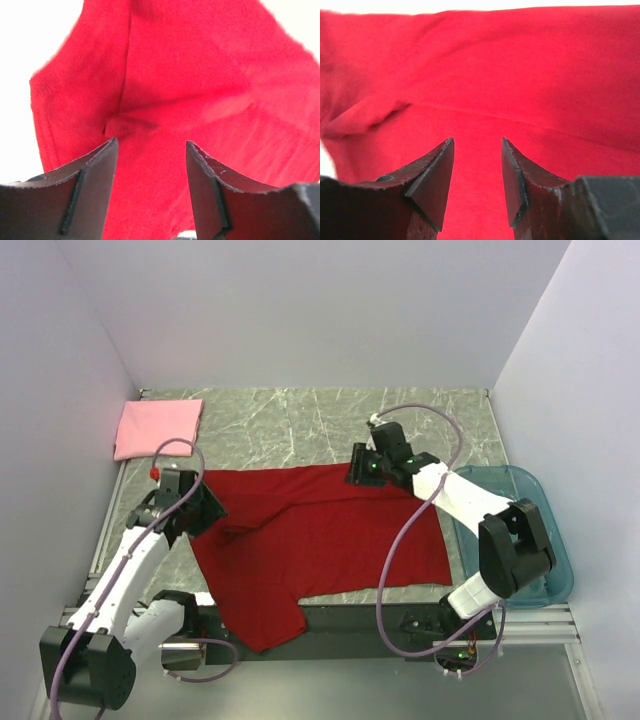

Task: Fold and stack the t-shirts
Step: Fold the tshirt

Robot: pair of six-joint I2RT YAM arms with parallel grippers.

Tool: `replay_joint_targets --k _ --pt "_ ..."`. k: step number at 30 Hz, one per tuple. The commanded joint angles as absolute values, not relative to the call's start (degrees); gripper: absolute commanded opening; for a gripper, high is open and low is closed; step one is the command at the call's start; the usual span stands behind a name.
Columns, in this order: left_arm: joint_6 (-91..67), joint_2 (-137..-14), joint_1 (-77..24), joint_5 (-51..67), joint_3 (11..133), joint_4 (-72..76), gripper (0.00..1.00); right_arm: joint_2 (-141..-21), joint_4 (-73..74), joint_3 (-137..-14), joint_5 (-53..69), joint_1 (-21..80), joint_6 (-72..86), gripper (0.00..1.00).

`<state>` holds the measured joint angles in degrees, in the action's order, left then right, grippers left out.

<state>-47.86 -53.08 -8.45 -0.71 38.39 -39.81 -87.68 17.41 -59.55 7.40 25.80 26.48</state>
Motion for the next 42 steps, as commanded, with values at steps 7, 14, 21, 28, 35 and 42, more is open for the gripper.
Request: replay_joint_targets --k 7,14,21,28,35,42 --pt "-44.6 -69.0 -1.1 -9.2 49.2 -25.7 0.61 -94.6 13.4 -63.4 7.5 24.8 27.5 0.48" --pt "-44.3 -83.6 2.0 -9.8 55.4 -17.3 0.50 -97.9 10.0 -62.8 11.0 15.5 32.5 0.47" --pt "-44.2 -94.9 2.1 -8.4 60.3 -15.4 0.38 -105.8 8.5 -67.0 14.1 9.8 37.3 0.47" --pt "-45.1 -102.9 3.3 -11.8 64.0 -15.9 0.17 -112.2 10.0 -70.7 11.4 6.9 44.0 0.47" --pt "-46.4 -110.0 5.0 -12.3 69.4 -16.9 0.09 -117.1 12.7 -76.5 11.0 6.4 47.1 0.47" --pt "-46.4 -117.8 4.9 -11.8 80.8 -19.9 0.15 -123.6 17.4 -87.6 9.7 5.8 46.2 0.47"
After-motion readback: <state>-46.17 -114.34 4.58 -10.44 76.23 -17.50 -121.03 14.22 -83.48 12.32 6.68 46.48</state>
